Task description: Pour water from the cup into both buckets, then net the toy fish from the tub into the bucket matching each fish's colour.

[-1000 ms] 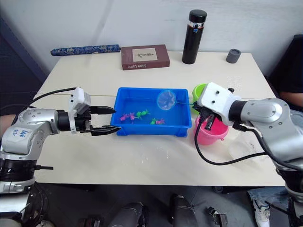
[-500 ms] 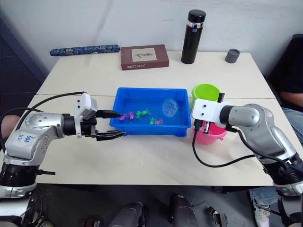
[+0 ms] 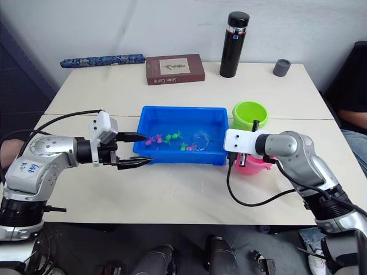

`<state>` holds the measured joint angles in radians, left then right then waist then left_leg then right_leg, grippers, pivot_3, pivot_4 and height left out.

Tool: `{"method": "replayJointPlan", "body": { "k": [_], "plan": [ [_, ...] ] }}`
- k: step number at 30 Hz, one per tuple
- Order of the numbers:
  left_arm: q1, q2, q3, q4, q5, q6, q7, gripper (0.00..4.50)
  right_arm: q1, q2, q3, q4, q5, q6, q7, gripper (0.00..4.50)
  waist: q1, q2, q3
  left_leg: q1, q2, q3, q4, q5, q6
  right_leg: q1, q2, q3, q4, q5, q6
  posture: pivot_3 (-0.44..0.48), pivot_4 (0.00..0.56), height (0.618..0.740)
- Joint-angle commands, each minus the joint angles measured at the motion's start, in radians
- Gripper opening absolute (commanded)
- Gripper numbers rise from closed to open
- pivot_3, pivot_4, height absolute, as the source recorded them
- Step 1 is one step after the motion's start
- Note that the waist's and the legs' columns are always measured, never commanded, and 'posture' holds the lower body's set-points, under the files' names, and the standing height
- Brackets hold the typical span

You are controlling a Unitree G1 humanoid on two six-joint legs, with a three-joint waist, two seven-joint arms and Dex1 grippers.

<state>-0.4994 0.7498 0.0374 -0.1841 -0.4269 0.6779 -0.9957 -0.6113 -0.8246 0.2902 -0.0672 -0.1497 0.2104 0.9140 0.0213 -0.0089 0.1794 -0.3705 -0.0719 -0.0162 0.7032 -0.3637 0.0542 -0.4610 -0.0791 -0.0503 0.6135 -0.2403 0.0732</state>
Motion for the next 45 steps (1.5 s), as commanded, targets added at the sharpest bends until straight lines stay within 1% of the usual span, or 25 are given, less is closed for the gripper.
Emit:
{"method": "replayJointPlan", "body": {
  "k": [1, 10, 17, 25, 29, 32, 38, 42, 45],
  "plan": [
    [-0.010, 0.016, 0.024, -0.034, -0.017, -0.005, 0.006, 4.40, -0.003, 0.030, -0.047, -0.027, 0.046, 0.047, 0.013, 0.00, 0.000, 0.000, 0.000, 0.000, 0.000, 0.000, 0.000, 0.000, 0.000, 0.000, 0.000, 0.000, 0.000, 0.000, 0.000, 0.000, 0.150, 0.740],
    [-0.011, 0.020, 0.025, -0.026, -0.014, -0.014, 0.014, 4.40, 0.011, 0.068, -0.065, -0.031, 0.083, 0.119, 0.028, 0.00, 0.000, 0.000, 0.000, 0.000, 0.000, 0.000, 0.000, 0.000, 0.000, 0.000, 0.000, 0.000, 0.000, 0.000, 0.000, 0.000, 0.150, 0.740],
    [-0.006, 0.022, 0.024, -0.026, -0.011, -0.022, 0.017, 4.40, -0.015, 0.064, -0.085, -0.010, 0.065, 0.097, -0.006, 0.00, 0.000, 0.000, 0.000, 0.000, 0.000, 0.000, 0.000, 0.000, 0.000, 0.000, 0.000, 0.000, 0.000, 0.000, 0.000, 0.000, 0.150, 0.740],
    [0.007, 0.031, 0.023, -0.025, -0.012, -0.029, 0.015, 4.40, -0.035, 0.056, -0.155, -0.065, 0.142, 0.168, 0.024, 0.00, 0.000, 0.000, 0.000, 0.000, 0.000, 0.000, 0.000, 0.000, 0.000, 0.000, 0.000, 0.000, 0.000, 0.000, 0.000, 0.000, 0.150, 0.740],
    [0.000, 0.030, 0.018, -0.016, -0.010, -0.031, 0.013, 4.40, -0.019, 0.066, -0.140, -0.125, 0.196, 0.233, 0.064, 0.00, 0.000, 0.000, 0.000, 0.000, 0.000, 0.000, 0.000, 0.000, 0.000, 0.000, 0.000, 0.000, 0.000, 0.000, 0.000, 0.000, 0.150, 0.740],
    [0.000, 0.030, 0.018, -0.016, -0.010, -0.034, 0.012, 4.40, 0.002, 0.062, -0.114, -0.161, 0.196, 0.253, 0.074, 0.00, 0.000, 0.000, 0.000, 0.000, 0.000, 0.000, 0.000, 0.000, 0.000, 0.000, 0.000, 0.000, 0.000, 0.000, 0.000, 0.000, 0.150, 0.740],
    [0.000, 0.033, 0.020, -0.016, -0.008, -0.037, 0.013, 4.40, 0.024, 0.056, -0.067, -0.168, 0.166, 0.236, 0.079, 0.00, 0.000, 0.000, 0.000, 0.000, 0.000, 0.000, 0.000, 0.000, 0.000, 0.000, 0.000, 0.000, 0.001, 0.000, 0.000, 0.000, 0.150, 0.740],
    [0.000, 0.038, 0.022, -0.016, -0.006, -0.036, 0.015, 4.40, 0.009, 0.047, -0.041, -0.096, 0.070, 0.134, 0.023, 0.00, 0.000, 0.000, 0.000, 0.000, 0.000, 0.000, 0.000, 0.000, 0.000, 0.000, 0.000, 0.000, 0.001, 0.000, 0.000, 0.000, 0.150, 0.740],
    [0.001, 0.040, 0.024, -0.018, -0.007, -0.035, 0.015, 4.40, -0.008, 0.053, -0.052, -0.060, 0.056, 0.107, 0.005, 0.00, 0.000, 0.000, 0.000, 0.000, 0.000, 0.000, 0.000, 0.000, 0.000, 0.000, 0.000, 0.000, 0.001, 0.000, 0.000, 0.000, 0.150, 0.740]
  ]
}}
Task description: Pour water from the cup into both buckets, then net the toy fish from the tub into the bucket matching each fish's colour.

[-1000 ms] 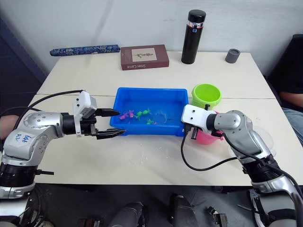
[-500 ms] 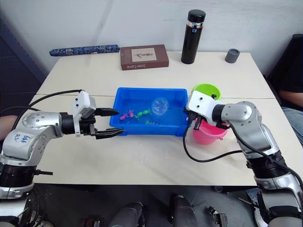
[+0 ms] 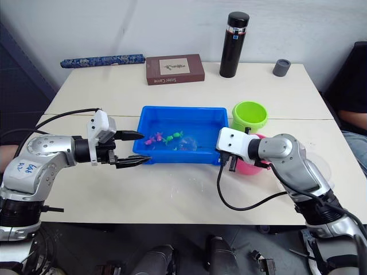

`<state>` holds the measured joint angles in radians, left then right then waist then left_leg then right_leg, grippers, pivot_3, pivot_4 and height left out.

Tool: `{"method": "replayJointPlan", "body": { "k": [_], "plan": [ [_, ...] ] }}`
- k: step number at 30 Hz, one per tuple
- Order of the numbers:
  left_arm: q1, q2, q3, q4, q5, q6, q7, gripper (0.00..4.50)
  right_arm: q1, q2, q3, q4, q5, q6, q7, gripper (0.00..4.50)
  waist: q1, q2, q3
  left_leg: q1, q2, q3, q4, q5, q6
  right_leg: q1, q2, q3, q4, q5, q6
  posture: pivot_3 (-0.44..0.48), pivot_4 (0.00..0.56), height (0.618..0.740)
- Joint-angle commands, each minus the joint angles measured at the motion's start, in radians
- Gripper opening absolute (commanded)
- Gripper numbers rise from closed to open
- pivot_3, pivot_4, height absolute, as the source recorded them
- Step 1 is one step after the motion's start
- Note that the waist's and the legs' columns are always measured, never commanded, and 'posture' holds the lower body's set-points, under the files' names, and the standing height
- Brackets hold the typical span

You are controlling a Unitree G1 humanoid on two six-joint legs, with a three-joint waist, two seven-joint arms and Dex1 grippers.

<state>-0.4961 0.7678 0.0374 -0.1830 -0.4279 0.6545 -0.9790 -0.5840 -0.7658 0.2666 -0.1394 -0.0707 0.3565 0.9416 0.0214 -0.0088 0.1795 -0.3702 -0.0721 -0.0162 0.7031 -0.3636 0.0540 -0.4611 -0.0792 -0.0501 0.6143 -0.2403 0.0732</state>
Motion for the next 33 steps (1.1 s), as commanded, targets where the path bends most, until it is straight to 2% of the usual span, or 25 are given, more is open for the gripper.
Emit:
{"method": "replayJointPlan", "body": {
  "k": [1, 10, 19, 26, 33],
  "plan": [
    [-0.002, 0.023, 0.024, -0.017, -0.006, -0.012, -0.001, 4.40, -0.048, -0.001, -0.040, 0.020, -0.017, -0.034, -0.027, 0.00, 0.000, 0.000, 0.000, 0.000, 0.000, 0.000, 0.000, 0.000, 0.000, 0.000, 0.000, 0.000, 0.000, 0.000, 0.000, 0.000, 0.150, 0.740],
    [-0.009, 0.014, 0.014, -0.005, -0.002, -0.022, 0.003, 4.40, -0.100, -0.009, -0.090, 0.042, -0.006, 0.002, -0.045, 0.00, -0.001, 0.000, 0.000, 0.000, 0.000, 0.000, 0.000, 0.000, 0.000, 0.000, 0.000, 0.000, 0.000, 0.000, 0.000, 0.000, 0.150, 0.740],
    [-0.029, 0.006, 0.002, 0.022, 0.002, -0.038, 0.004, 4.40, -0.104, -0.039, -0.063, 0.130, -0.097, -0.037, -0.098, 0.00, -0.001, 0.000, 0.000, 0.000, 0.000, 0.000, 0.000, 0.000, 0.000, 0.000, 0.000, 0.000, 0.000, 0.000, 0.000, 0.000, 0.150, 0.740],
    [-0.038, 0.012, 0.016, 0.038, 0.002, -0.043, 0.010, 4.40, -0.140, 0.030, 0.005, 0.257, -0.165, -0.119, -0.130, 0.00, -0.010, 0.000, 0.000, 0.000, 0.000, 0.000, 0.000, 0.000, -0.001, 0.000, 0.000, 0.000, 0.001, 0.000, 0.000, 0.000, 0.150, 0.740],
    [-0.027, 0.017, 0.034, 0.034, 0.000, -0.039, 0.033, 4.40, -0.149, 0.118, 0.015, 0.271, -0.142, -0.094, -0.111, 0.00, -0.023, 0.000, 0.000, 0.000, 0.000, 0.000, -0.001, 0.001, -0.001, -0.001, 0.000, 0.000, 0.002, 0.000, 0.000, 0.000, 0.150, 0.740]
  ]
}}
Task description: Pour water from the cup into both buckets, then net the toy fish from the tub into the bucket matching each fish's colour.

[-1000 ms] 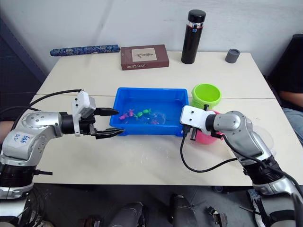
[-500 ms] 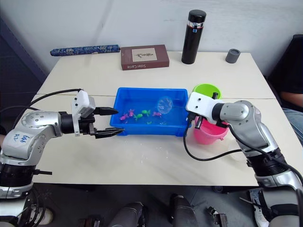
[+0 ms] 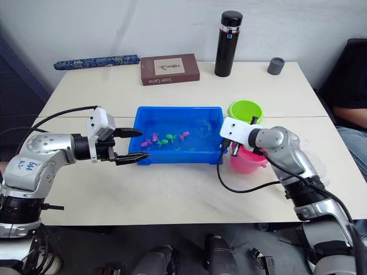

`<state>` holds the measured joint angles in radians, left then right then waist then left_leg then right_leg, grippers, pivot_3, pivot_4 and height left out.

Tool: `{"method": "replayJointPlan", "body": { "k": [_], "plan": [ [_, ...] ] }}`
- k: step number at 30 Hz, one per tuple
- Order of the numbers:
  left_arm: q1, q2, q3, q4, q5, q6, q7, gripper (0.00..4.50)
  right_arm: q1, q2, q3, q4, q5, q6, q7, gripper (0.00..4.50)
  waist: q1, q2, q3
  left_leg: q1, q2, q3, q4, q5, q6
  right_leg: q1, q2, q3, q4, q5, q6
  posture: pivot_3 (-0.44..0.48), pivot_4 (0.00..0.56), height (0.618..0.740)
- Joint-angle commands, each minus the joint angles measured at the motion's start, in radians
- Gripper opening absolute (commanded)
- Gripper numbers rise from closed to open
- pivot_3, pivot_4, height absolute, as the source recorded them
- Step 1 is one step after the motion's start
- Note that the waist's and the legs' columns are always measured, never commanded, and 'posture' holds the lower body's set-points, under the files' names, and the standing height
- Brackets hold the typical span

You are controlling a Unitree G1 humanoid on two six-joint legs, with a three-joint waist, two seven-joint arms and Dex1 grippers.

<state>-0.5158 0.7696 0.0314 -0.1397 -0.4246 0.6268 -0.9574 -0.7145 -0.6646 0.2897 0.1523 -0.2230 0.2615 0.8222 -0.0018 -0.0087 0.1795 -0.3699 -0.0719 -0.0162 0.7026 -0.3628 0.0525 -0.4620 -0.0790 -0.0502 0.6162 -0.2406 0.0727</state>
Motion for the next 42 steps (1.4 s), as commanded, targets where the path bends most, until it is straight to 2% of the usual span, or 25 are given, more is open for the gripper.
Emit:
{"method": "replayJointPlan", "body": {
  "k": [1, 5, 16, 22, 27, 32, 37, 42],
  "plan": [
    [-0.003, 0.017, 0.045, -0.009, -0.003, -0.010, 0.016, 4.40, -0.019, 0.033, -0.014, -0.028, 0.021, 0.021, 0.012, 0.00, 0.000, 0.000, 0.000, 0.000, 0.000, 0.000, 0.000, 0.000, 0.000, 0.000, 0.000, 0.000, 0.000, 0.000, 0.000, 0.000, 0.150, 0.740],
    [0.007, 0.021, 0.064, -0.006, -0.004, -0.008, 0.030, 4.40, -0.012, 0.096, -0.052, -0.076, 0.096, 0.151, 0.035, 0.00, -0.001, 0.000, 0.000, 0.000, 0.000, 0.000, 0.000, 0.000, 0.000, 0.000, 0.000, 0.000, 0.000, 0.000, 0.000, 0.000, 0.150, 0.740],
    [-0.007, 0.013, 0.072, 0.027, 0.000, -0.022, 0.048, 4.40, -0.009, 0.157, -0.165, -0.192, 0.296, 0.486, 0.037, 0.00, 0.001, 0.000, 0.000, 0.000, 0.000, 0.000, 0.000, 0.000, 0.000, 0.000, 0.000, 0.000, 0.001, 0.000, 0.000, 0.000, 0.150, 0.740],
    [-0.050, -0.024, 0.069, 0.046, -0.052, -0.002, 0.023, 4.40, 0.021, 0.109, -0.258, -0.348, 0.397, 0.634, 0.026, 0.00, 0.005, 0.000, 0.000, 0.000, 0.000, -0.001, 0.000, 0.000, 0.000, 0.000, 0.000, 0.000, 0.001, 0.000, 0.000, 0.000, 0.150, 0.740],
    [-0.113, -0.086, 0.037, 0.076, -0.075, -0.014, -0.001, 4.40, 0.099, 0.048, -0.359, -0.513, 0.479, 0.729, 0.000, 0.00, 0.010, 0.000, 0.000, 0.000, -0.001, -0.001, 0.000, 0.000, 0.000, 0.000, -0.001, 0.000, 0.002, 0.000, 0.000, 0.000, 0.150, 0.740],
    [-0.175, -0.154, -0.027, 0.104, -0.096, -0.021, -0.092, 4.40, 0.242, -0.019, -0.590, -0.764, 0.594, 0.874, -0.024, 0.00, 0.025, 0.001, 0.000, 0.000, -0.001, -0.001, 0.000, 0.000, 0.000, 0.000, -0.001, 0.000, 0.002, 0.000, 0.000, 0.000, 0.150, 0.740],
    [-0.251, -0.218, -0.089, 0.193, -0.070, -0.071, -0.155, 4.40, 0.378, -0.070, -0.803, -0.936, 0.646, 1.003, -0.070, 0.00, 0.030, 0.000, 0.000, 0.000, -0.001, -0.001, 0.001, 0.000, 0.000, 0.001, -0.001, 0.001, 0.002, 0.000, 0.000, 0.000, 0.150, 0.740],
    [-0.316, -0.280, -0.138, 0.301, -0.036, -0.143, -0.218, 4.40, 0.561, -0.131, -0.988, -1.046, 0.635, 1.014, -0.076, 0.00, 0.037, 0.001, 0.000, 0.000, -0.001, -0.001, 0.001, 0.001, 0.000, 0.001, -0.001, 0.001, 0.002, 0.000, 0.000, 0.000, 0.150, 0.740]
  ]
}}
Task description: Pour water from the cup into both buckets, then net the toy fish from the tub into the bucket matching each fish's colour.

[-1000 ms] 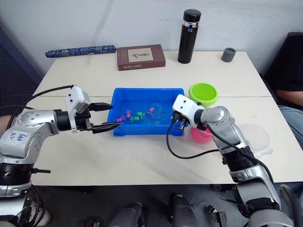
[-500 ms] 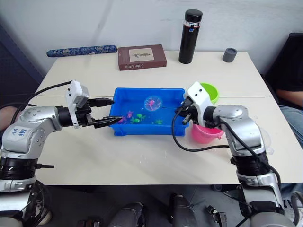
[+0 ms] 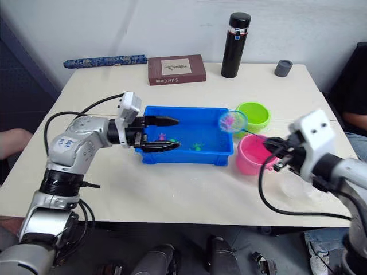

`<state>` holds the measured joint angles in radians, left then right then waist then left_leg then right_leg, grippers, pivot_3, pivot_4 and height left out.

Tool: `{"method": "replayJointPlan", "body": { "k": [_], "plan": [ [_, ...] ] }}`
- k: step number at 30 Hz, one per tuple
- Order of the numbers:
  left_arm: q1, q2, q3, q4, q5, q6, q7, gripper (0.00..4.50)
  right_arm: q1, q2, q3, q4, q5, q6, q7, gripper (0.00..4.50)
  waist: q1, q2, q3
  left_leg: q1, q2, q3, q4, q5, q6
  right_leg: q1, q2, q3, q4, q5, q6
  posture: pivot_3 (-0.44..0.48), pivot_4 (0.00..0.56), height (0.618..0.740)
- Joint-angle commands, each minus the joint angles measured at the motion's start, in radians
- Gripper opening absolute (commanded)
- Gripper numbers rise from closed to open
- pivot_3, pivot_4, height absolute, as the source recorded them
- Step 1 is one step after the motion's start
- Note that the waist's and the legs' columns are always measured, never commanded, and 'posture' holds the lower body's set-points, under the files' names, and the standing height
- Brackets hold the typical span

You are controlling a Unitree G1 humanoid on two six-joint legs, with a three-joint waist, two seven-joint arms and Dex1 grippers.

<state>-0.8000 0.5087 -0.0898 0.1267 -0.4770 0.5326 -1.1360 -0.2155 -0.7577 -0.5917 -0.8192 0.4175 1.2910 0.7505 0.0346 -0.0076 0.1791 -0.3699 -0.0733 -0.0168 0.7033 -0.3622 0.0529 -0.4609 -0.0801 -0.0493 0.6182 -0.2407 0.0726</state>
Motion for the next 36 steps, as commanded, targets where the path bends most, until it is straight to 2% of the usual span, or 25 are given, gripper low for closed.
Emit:
{"method": "replayJointPlan", "body": {
  "k": [1, 5, 11, 18, 27, 31, 34, 36],
  "plan": [
    [-0.043, -0.028, -0.022, 0.055, 0.023, -0.064, -0.050, 4.40, 0.100, -0.052, -0.121, -0.083, -0.019, -0.044, -0.005, 0.00, -0.001, 0.000, 0.000, 0.000, 0.000, 0.000, 0.000, 0.000, 0.000, 0.000, 0.000, 0.000, 0.000, 0.000, 0.000, 0.000, 0.150, 0.740],
    [-0.082, -0.058, -0.033, 0.129, 0.044, -0.111, -0.081, 4.40, 0.282, -0.122, -0.141, -0.108, -0.122, -0.243, 0.006, 0.00, -0.005, 0.000, 0.000, 0.001, 0.000, 0.001, 0.000, 0.000, 0.000, 0.000, 0.001, 0.001, 0.001, 0.000, 0.000, 0.000, 0.150, 0.740],
    [-0.110, -0.080, -0.035, 0.187, 0.067, -0.157, -0.099, 4.40, 0.568, -0.275, -0.075, -0.017, -0.497, -0.842, 0.009, 0.00, -0.007, 0.000, 0.000, 0.002, 0.000, 0.002, 0.000, 0.000, 0.000, 0.001, 0.001, 0.002, 0.002, 0.000, 0.000, 0.000, 0.150, 0.740],
    [-0.115, -0.080, -0.024, 0.209, 0.080, -0.181, -0.100, 4.40, 0.670, -0.355, -0.105, 0.193, -0.782, -1.378, -0.014, 0.00, -0.006, 0.000, 0.000, 0.002, 0.000, 0.003, 0.000, 0.001, 0.000, 0.001, 0.001, 0.002, 0.002, 0.000, 0.000, 0.000, 0.150, 0.740],
    [-0.111, -0.068, -0.010, 0.220, 0.092, -0.193, -0.096, 4.40, 0.561, -0.346, -0.118, 0.285, -0.816, -1.508, 0.004, 0.00, -0.008, 0.000, 0.000, 0.002, 0.000, 0.002, 0.000, 0.002, -0.001, 0.001, 0.001, 0.002, 0.002, 0.000, 0.000, 0.000, 0.150, 0.740],
    [-0.113, -0.072, -0.010, 0.224, 0.096, -0.195, -0.088, 4.40, 0.595, -0.333, -0.075, 0.263, -0.788, -1.565, 0.065, 0.00, -0.006, 0.000, 0.000, 0.002, 0.000, 0.002, 0.000, 0.002, -0.001, 0.001, 0.001, 0.002, 0.002, 0.000, 0.000, 0.000, 0.150, 0.740],
    [-0.123, -0.074, -0.009, 0.238, 0.100, -0.201, -0.085, 4.40, 0.523, -0.346, -0.121, 0.323, -0.847, -1.554, 0.013, 0.00, -0.007, 0.000, 0.000, 0.002, 0.000, 0.002, 0.000, 0.002, -0.001, 0.001, 0.001, 0.002, 0.002, 0.000, 0.000, 0.000, 0.150, 0.740],
    [-0.126, -0.074, -0.008, 0.246, 0.103, -0.205, -0.086, 4.40, 0.507, -0.351, -0.114, 0.333, -0.830, -1.572, 0.033, 0.00, -0.008, 0.000, 0.000, 0.002, -0.001, 0.002, 0.000, 0.003, 0.000, 0.001, 0.001, 0.003, 0.002, 0.000, 0.001, 0.000, 0.150, 0.740]
  ]
}}
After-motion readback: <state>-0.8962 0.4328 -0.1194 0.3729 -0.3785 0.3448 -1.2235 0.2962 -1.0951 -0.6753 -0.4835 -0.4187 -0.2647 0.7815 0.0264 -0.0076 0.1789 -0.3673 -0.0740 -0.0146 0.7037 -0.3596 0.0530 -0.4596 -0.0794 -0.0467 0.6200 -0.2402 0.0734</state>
